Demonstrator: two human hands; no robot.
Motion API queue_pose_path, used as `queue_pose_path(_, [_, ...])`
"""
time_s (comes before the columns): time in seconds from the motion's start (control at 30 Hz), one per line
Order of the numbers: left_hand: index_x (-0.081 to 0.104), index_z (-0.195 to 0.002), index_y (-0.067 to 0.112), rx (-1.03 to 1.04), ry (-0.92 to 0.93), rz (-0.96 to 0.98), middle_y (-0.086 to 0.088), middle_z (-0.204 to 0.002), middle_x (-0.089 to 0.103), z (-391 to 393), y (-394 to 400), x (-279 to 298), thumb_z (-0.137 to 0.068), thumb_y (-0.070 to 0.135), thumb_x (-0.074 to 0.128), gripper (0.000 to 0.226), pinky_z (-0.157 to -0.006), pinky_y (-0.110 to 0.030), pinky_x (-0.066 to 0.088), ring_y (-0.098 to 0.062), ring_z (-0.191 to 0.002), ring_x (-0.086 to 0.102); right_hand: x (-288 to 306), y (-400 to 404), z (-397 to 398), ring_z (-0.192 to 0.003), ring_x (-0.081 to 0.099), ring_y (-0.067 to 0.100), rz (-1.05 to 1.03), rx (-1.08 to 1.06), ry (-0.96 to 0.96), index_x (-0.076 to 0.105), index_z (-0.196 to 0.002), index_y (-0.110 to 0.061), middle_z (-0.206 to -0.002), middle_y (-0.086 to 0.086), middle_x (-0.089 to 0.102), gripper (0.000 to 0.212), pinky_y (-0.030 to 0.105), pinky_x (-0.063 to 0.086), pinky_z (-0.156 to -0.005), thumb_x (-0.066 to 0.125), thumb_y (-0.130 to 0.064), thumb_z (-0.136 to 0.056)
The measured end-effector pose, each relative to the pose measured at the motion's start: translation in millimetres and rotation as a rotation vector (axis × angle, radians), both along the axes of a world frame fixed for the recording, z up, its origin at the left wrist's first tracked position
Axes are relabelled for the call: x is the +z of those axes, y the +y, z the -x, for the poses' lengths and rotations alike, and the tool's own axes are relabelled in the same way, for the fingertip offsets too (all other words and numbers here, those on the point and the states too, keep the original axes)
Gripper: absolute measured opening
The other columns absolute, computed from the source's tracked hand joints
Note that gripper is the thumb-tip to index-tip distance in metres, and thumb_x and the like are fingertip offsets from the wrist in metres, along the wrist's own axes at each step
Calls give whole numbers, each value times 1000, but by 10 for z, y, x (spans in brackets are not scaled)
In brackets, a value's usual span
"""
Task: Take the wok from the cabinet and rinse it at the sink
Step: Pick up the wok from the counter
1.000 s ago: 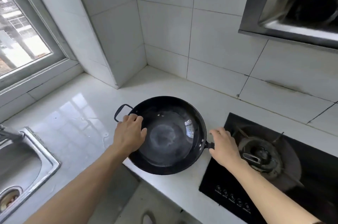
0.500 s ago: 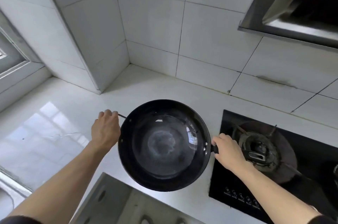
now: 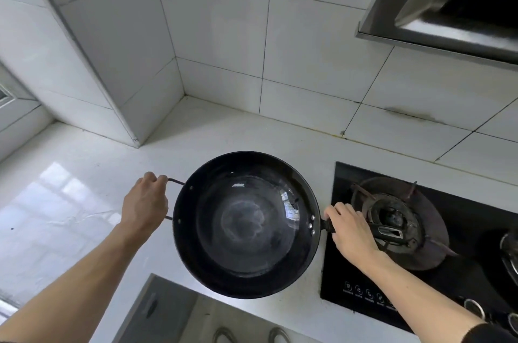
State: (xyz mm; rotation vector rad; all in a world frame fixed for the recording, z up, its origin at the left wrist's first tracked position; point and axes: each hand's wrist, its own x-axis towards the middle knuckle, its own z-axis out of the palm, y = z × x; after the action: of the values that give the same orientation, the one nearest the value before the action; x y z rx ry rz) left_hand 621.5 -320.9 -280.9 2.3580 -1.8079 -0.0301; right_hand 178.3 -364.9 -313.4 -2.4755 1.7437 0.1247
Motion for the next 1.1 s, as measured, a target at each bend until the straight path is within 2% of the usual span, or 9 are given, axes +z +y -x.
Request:
queue_pose_path(0.37, [49, -76, 2, -17, -42, -47, -8, -73, 38, -51, 60, 33, -73, -9, 57, 15, -47, -33, 30, -25, -58, 38, 27, -34, -30, -87, 38, 15, -31, 62, -150, 42, -95, -28, -100, -10, 44, 52, 33, 37, -75, 70, 6, -67])
queue_pose_path(0.7, [53, -78, 3, 126, -94, -55, -8, -77, 44, -154, 344, 427, -76, -5, 54, 8, -48, -32, 33, -25, -58, 42, 327, -271, -214, -87, 42, 16, 60, 186, -184, 44, -92, -26, -95, -9, 47, 48, 34, 39, -76, 67, 7, -66])
queue_pose_path(0.9, [46, -73, 7, 276, -130, -16, -10, -77, 45, -142, 842, 741, -74, -5, 54, 14, -49, -35, 35, -29, -59, 43, 429, -358, -404, -83, 41, 16, 89, 301, -255, 41, -88, -28, -89, -11, 45, 47, 31, 33, -72, 63, 8, -68])
queue_pose_path(1.1, [55, -75, 2, 447, -180, 3, -13, -75, 47, -84, 1668, 926, -70, -5, 55, 9, -52, -38, 40, -34, -59, 47, 413, -321, -743, -77, 42, 16, 79, 473, -362, 45, -85, -26, -83, -11, 46, 50, 32, 32, -68, 62, 13, -61])
